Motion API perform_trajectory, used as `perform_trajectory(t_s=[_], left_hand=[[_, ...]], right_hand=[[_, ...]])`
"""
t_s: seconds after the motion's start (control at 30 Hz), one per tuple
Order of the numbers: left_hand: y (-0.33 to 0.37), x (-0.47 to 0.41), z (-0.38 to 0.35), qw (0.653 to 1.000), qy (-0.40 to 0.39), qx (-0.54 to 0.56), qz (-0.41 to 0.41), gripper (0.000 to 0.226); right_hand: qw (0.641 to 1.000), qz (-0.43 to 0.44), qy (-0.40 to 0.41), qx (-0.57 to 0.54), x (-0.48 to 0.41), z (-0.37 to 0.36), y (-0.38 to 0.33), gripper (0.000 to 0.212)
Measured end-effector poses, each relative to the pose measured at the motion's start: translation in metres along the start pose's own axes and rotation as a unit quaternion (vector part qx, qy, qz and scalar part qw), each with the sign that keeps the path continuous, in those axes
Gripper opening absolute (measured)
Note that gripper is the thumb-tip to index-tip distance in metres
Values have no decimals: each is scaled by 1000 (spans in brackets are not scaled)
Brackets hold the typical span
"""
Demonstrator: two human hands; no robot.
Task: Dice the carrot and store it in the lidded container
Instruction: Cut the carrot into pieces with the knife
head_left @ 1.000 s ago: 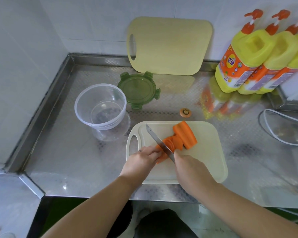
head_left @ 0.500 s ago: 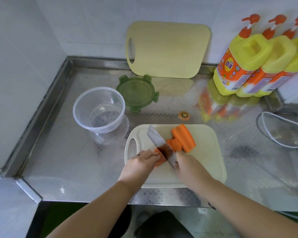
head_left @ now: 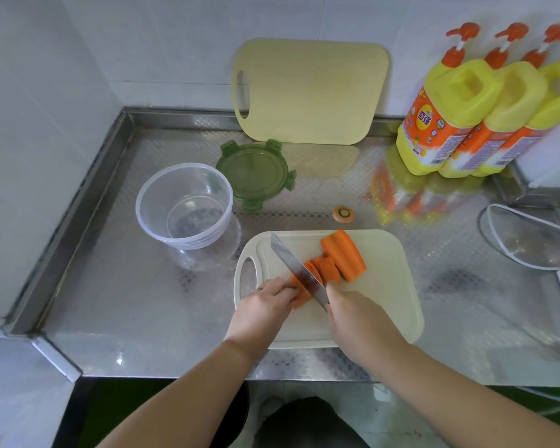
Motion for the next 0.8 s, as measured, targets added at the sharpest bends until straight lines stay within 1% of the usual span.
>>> perform_trajectory(t_s=[0.23,0.53,0.8], left_hand=[[4,-4,3,1000,15,-18,-20,28],[-3,0,-1,999,23,7,-35,23],[-5,1,-1,999,22,14,-45,25]], right_hand=[[1000,1,-6,6,2,-3,-2,18],[999,13,-41,-9,-5,-11,1,15],[999,3,-44,-23,-8,-16,-1,15]])
Point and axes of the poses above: each hand's wrist, its own x-axis away from the middle knuckle, its own z-axis out of the back of the hand, y = z × x, the point moved 6 cm from there along -x, towards the middle knuckle, and after that the axes turned 15 degrees about y, right-handed, at the moved point
